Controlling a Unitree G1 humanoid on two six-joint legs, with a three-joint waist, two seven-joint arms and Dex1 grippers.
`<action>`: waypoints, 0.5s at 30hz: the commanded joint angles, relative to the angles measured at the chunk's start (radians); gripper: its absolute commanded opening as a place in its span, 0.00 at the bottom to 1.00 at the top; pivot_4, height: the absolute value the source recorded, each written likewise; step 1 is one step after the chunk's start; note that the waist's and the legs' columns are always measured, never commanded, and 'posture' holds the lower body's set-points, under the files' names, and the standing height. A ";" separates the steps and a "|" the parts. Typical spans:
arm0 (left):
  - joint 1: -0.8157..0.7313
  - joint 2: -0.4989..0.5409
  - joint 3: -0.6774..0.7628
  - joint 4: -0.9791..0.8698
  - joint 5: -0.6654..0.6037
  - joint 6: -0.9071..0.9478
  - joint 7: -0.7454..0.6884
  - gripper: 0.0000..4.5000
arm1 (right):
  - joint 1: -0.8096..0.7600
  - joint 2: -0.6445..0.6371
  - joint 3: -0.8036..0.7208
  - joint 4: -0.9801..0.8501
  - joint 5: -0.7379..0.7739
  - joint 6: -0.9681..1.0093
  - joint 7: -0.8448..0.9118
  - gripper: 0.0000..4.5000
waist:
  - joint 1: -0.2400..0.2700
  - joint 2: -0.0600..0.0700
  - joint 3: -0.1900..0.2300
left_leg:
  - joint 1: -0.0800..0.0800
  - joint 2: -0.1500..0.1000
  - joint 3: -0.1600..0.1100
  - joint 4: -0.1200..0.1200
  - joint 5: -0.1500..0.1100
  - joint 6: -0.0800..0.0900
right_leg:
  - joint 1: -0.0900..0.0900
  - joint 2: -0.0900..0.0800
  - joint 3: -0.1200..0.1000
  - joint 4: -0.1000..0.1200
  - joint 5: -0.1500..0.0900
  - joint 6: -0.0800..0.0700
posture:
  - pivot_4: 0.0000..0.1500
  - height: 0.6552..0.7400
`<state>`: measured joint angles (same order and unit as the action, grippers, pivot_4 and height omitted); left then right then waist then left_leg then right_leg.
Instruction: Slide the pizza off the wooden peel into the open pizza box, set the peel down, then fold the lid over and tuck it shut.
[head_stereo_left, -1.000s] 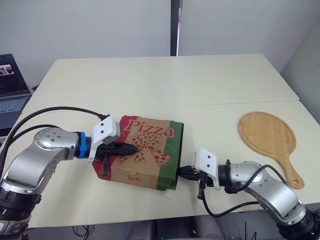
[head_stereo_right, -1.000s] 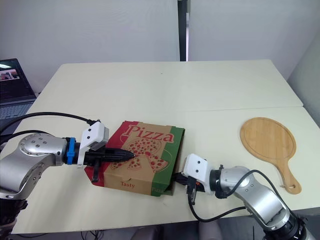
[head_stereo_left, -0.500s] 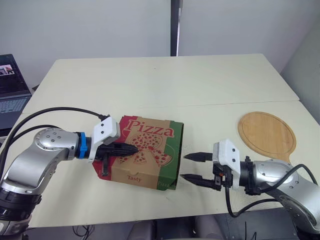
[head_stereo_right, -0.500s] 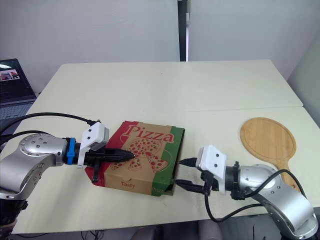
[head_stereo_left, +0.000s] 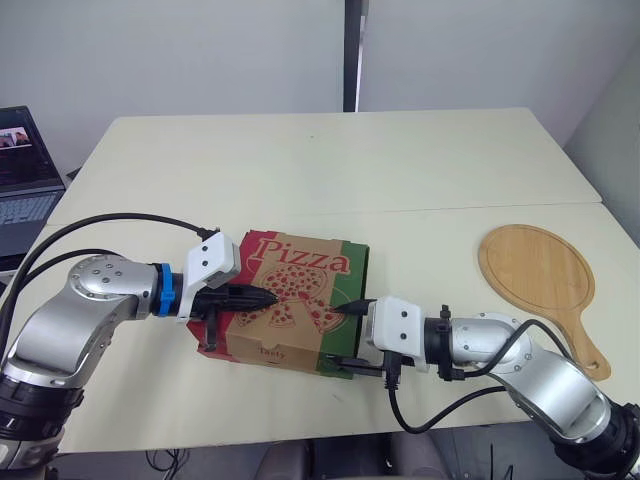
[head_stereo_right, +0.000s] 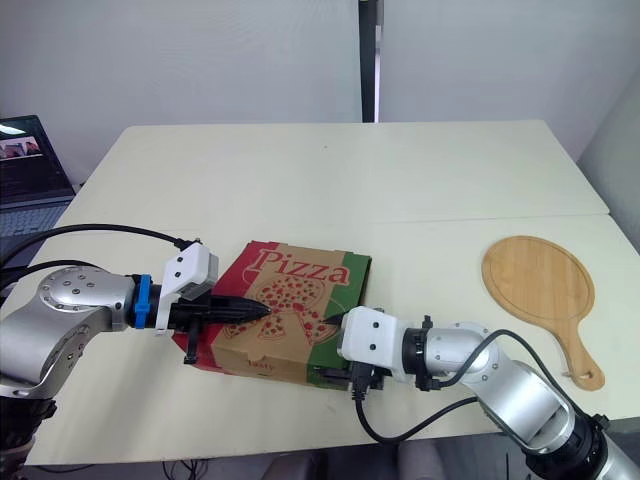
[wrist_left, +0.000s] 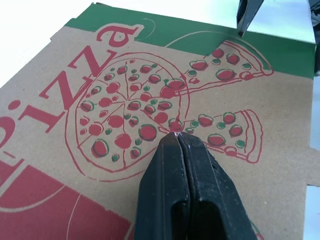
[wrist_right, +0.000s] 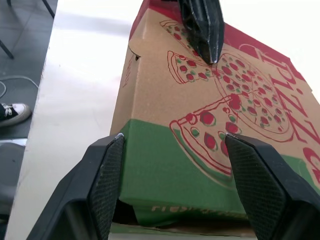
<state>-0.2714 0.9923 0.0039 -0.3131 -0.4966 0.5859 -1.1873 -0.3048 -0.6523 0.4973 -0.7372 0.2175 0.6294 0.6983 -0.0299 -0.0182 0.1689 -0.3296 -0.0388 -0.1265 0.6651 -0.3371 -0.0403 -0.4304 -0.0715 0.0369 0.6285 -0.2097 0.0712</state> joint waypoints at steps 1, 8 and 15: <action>-0.012 -0.004 0.020 -0.021 -0.011 0.002 0.007 0.00 | -0.010 0.008 -0.009 -0.009 -0.032 -0.028 -0.002 0.76 | 0.000 0.000 0.000 | 0.000 0.000 0.000 0.000 0.000 0.000 | 0.000 0.000 0.000 0.000 0.000 0.000 | 1.00 1.00; -0.020 -0.006 0.020 -0.014 -0.010 -0.002 0.007 0.00 | 0.011 -0.012 -0.012 -0.020 -0.020 -0.022 0.041 0.76 | 0.000 0.000 0.000 | 0.000 0.000 0.000 0.000 0.000 0.000 | 0.000 0.000 0.000 0.000 0.000 0.000 | 1.00 1.00; -0.033 -0.011 0.020 -0.009 -0.013 0.002 0.003 0.00 | 0.008 0.000 -0.010 0.001 -0.052 -0.031 0.037 0.76 | 0.000 0.000 0.000 | 0.000 0.000 0.000 0.000 0.000 0.000 | 0.000 0.000 0.000 0.000 0.000 0.000 | 1.00 1.00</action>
<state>-0.2905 0.9831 0.0040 -0.3117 -0.4976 0.5865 -1.1870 -0.2930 -0.6574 0.4947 -0.7322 0.1800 0.6153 0.7413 -0.0303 -0.0183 0.1689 -0.3295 -0.0388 -0.1266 0.6650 -0.3371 -0.0403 -0.4304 -0.0714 0.0368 0.6286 -0.2097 0.0712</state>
